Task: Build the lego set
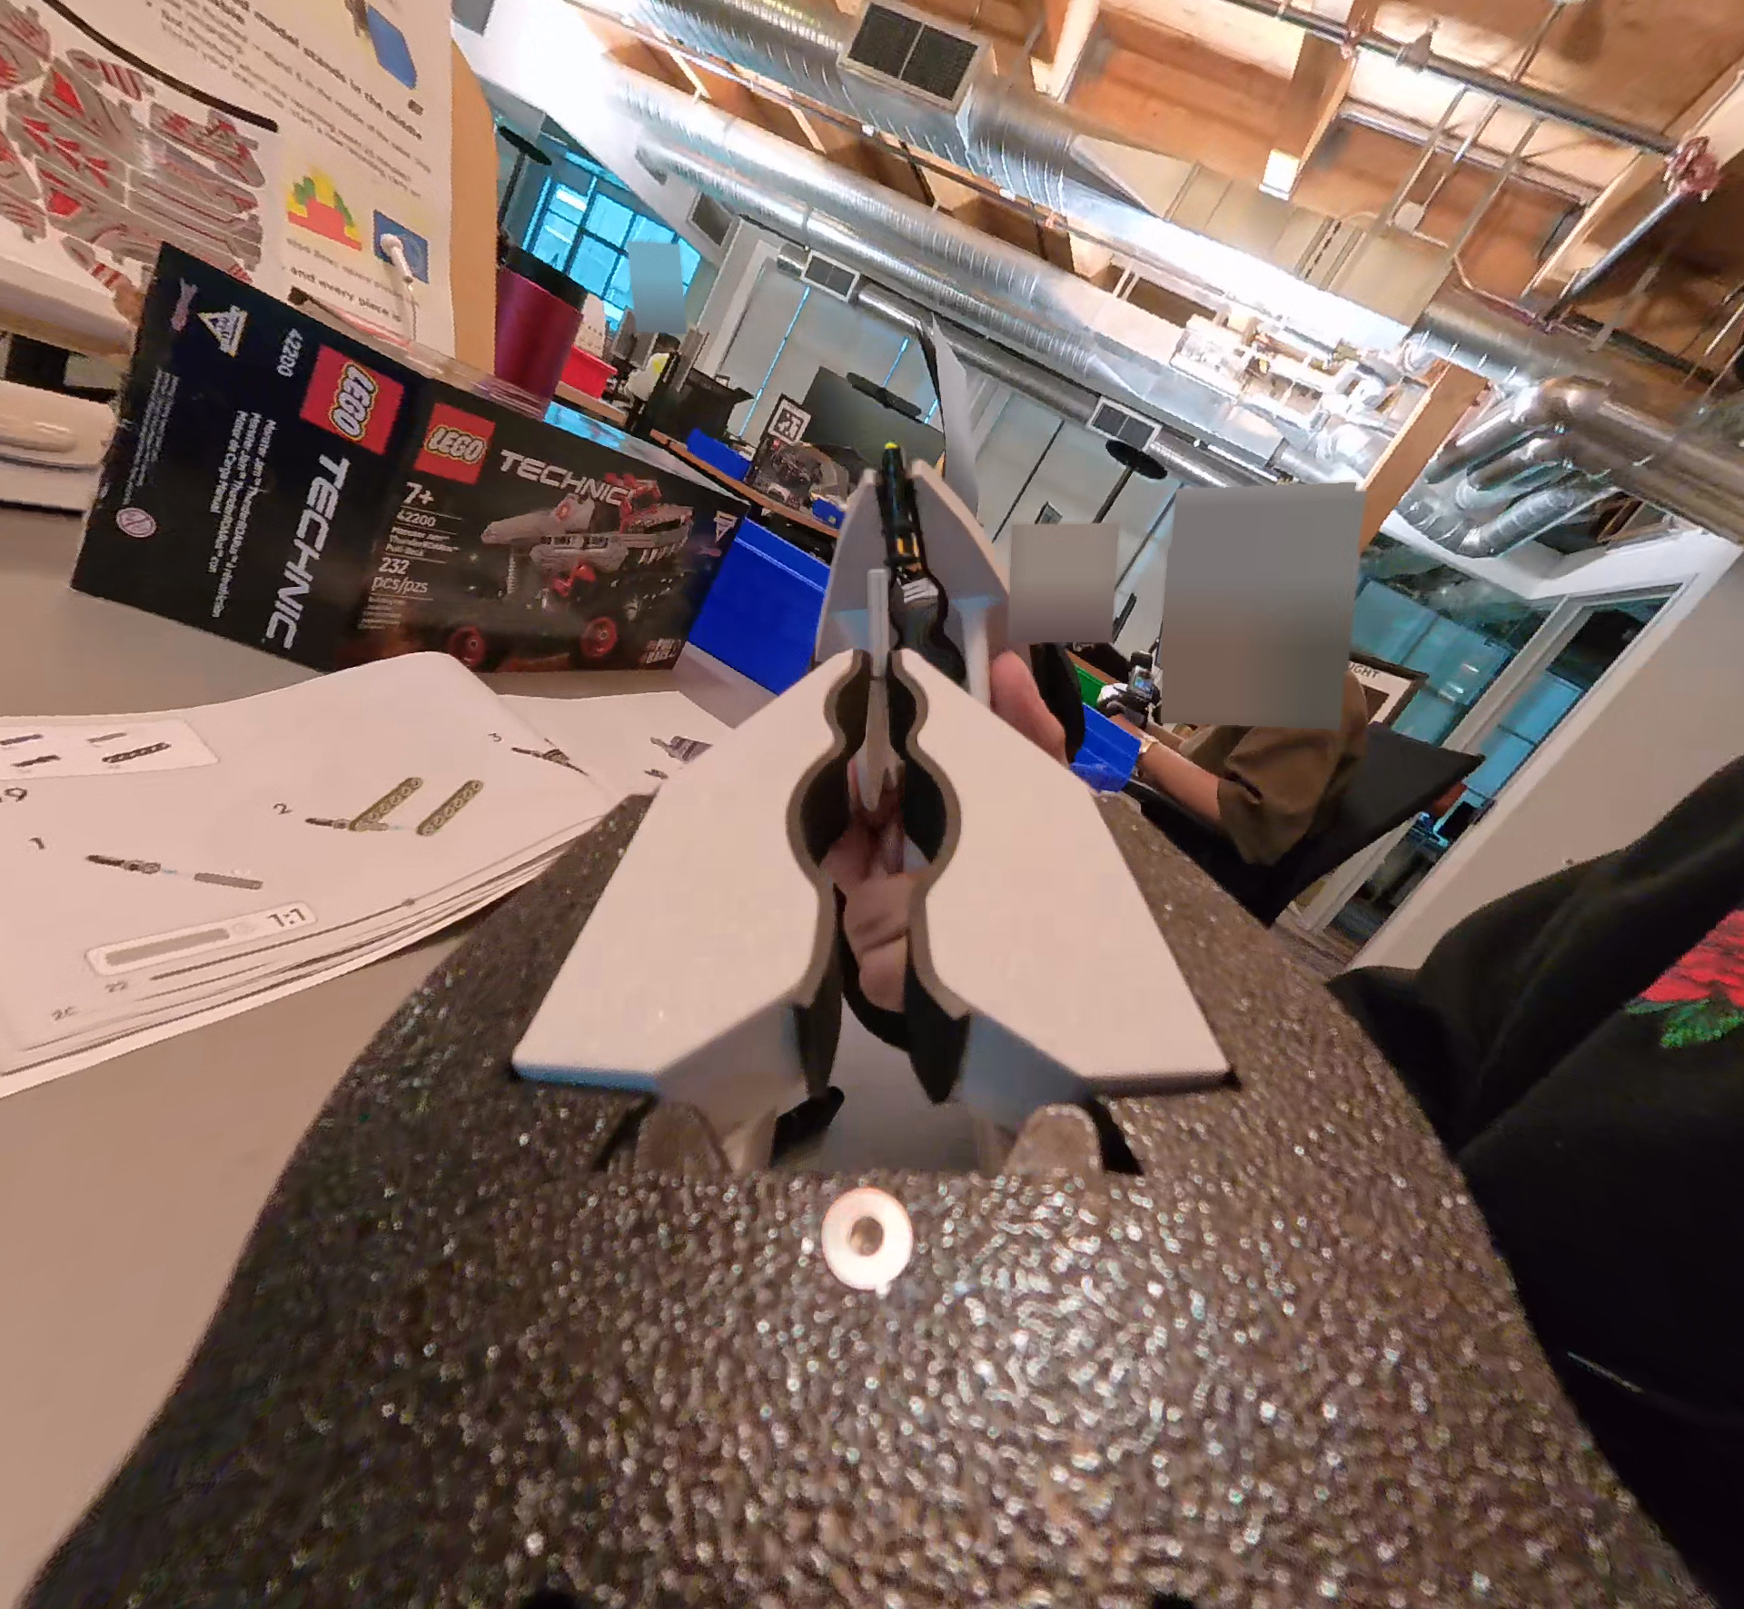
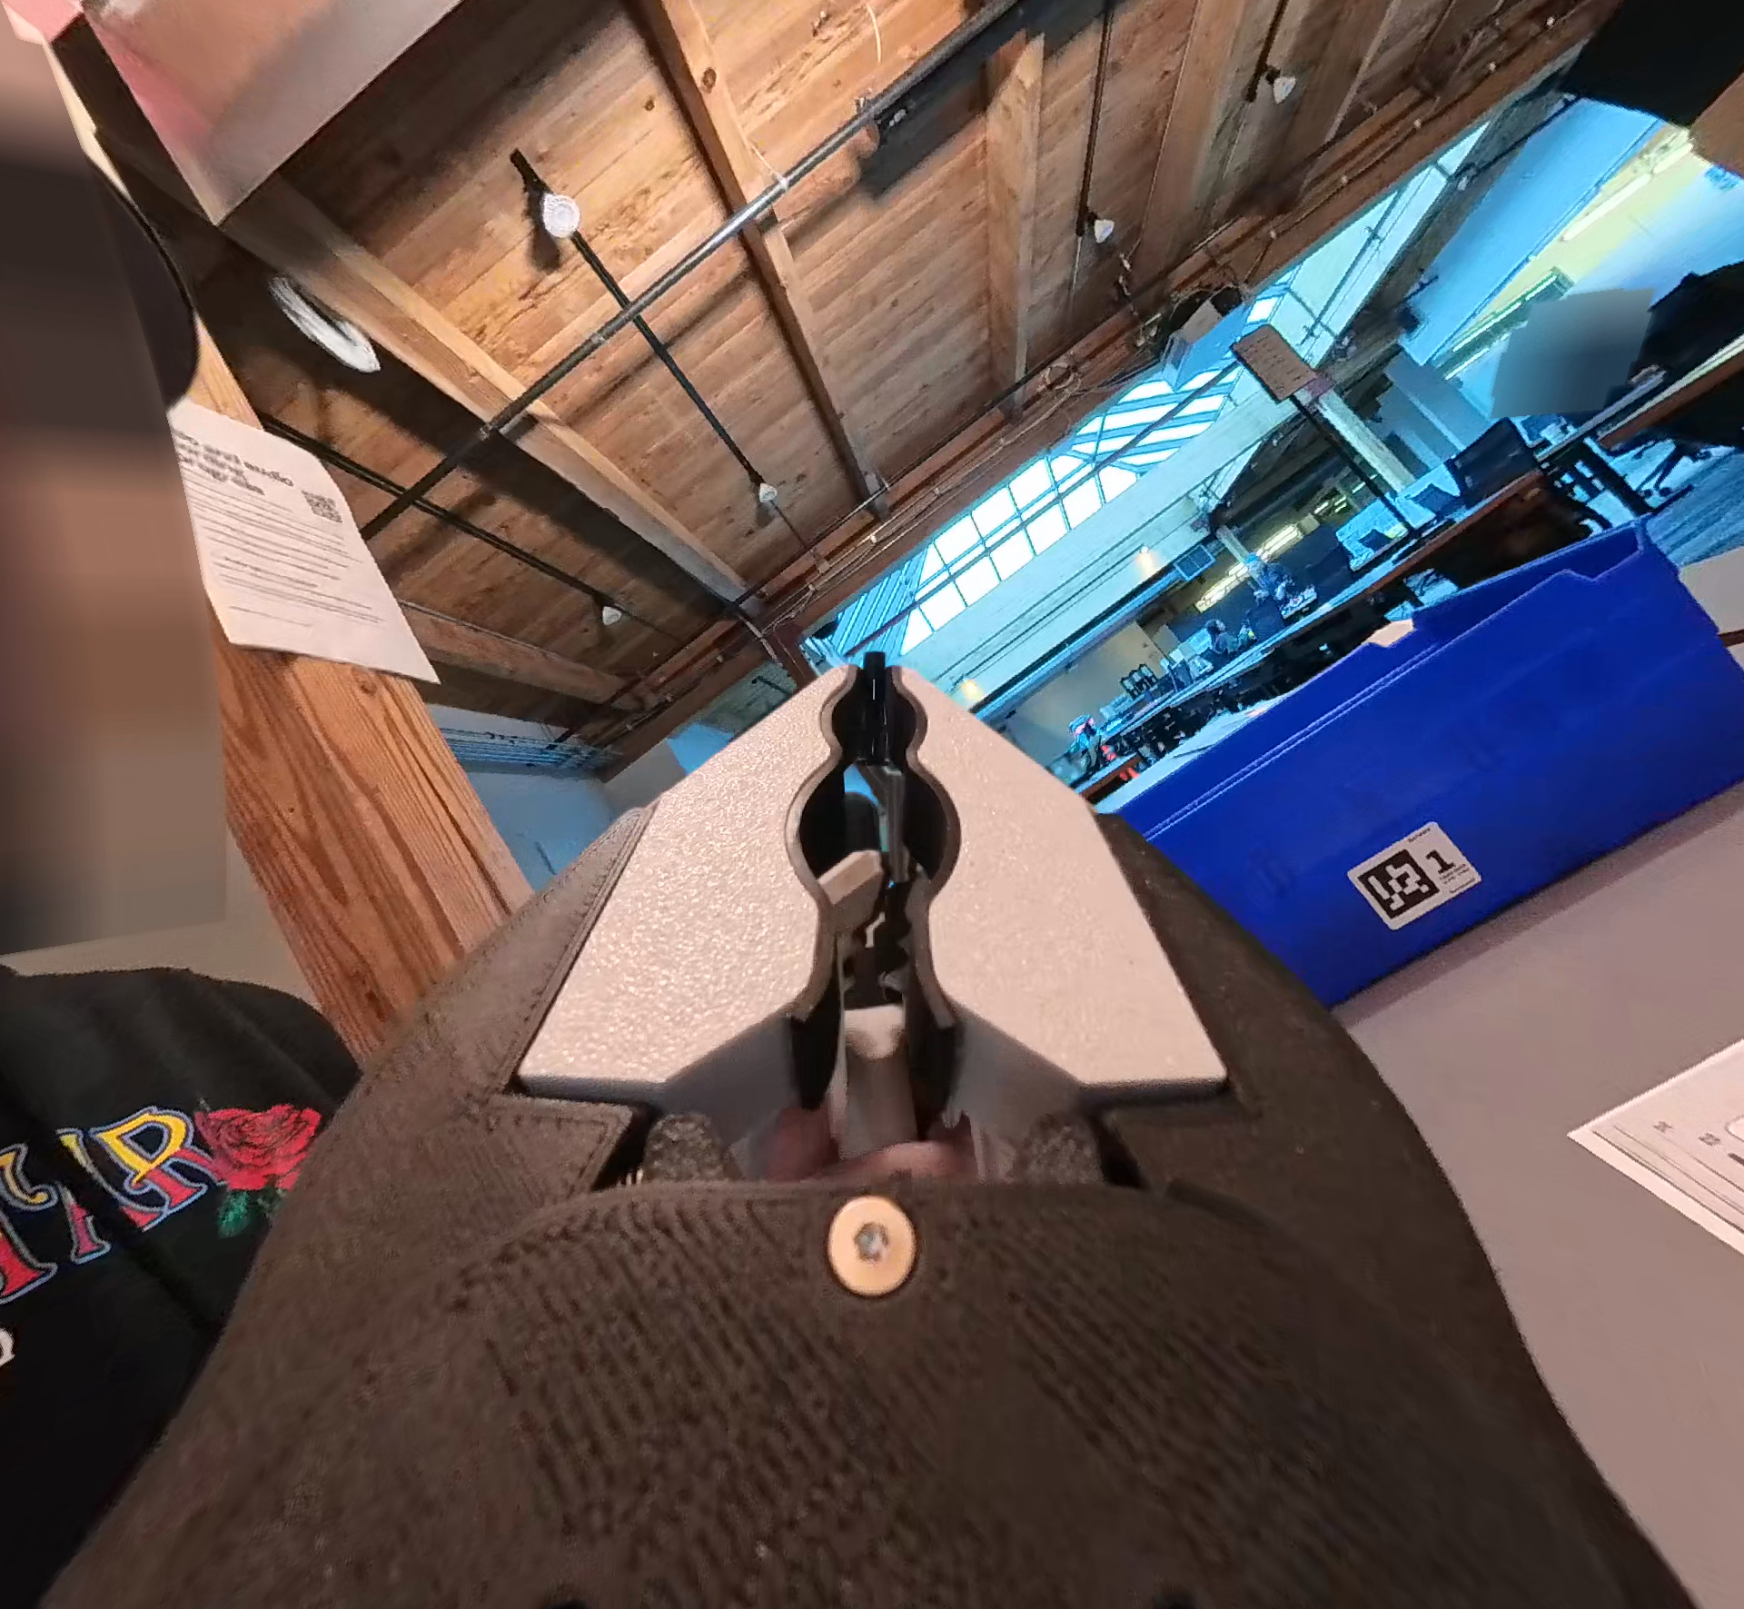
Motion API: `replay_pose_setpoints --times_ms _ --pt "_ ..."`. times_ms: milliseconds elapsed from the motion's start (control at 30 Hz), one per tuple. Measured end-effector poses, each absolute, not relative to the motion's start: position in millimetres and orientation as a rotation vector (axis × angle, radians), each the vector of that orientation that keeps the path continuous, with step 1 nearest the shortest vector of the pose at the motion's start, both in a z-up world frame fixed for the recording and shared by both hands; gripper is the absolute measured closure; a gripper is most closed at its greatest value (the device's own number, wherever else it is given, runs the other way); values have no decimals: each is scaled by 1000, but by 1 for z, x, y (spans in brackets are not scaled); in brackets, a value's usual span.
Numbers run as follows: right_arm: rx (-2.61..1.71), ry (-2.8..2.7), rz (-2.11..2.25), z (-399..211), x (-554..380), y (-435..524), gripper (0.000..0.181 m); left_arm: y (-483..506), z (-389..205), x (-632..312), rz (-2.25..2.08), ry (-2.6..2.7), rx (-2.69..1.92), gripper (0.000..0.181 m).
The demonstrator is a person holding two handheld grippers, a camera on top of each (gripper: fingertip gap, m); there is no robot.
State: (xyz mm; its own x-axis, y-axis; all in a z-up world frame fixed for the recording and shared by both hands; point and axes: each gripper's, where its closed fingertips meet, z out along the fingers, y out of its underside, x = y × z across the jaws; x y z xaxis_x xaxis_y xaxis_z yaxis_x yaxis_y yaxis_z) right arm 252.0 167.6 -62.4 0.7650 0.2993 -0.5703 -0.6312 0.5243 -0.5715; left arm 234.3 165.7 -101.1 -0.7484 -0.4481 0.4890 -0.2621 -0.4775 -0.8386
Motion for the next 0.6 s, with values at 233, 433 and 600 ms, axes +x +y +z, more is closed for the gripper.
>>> replay_pose_setpoints --times_ms 233,433,600 --pt "-854 430 535 -64 253 167 180 161 -102 232 -2385 1573 -1043 179" --pt "-855 437 536 -68 253 168 179 162 -103 235 -2366 1554 -1075 179" --pt "-844 443 515 -67 255 167 180 163 -101 235 -2416 1493 -1109 180"
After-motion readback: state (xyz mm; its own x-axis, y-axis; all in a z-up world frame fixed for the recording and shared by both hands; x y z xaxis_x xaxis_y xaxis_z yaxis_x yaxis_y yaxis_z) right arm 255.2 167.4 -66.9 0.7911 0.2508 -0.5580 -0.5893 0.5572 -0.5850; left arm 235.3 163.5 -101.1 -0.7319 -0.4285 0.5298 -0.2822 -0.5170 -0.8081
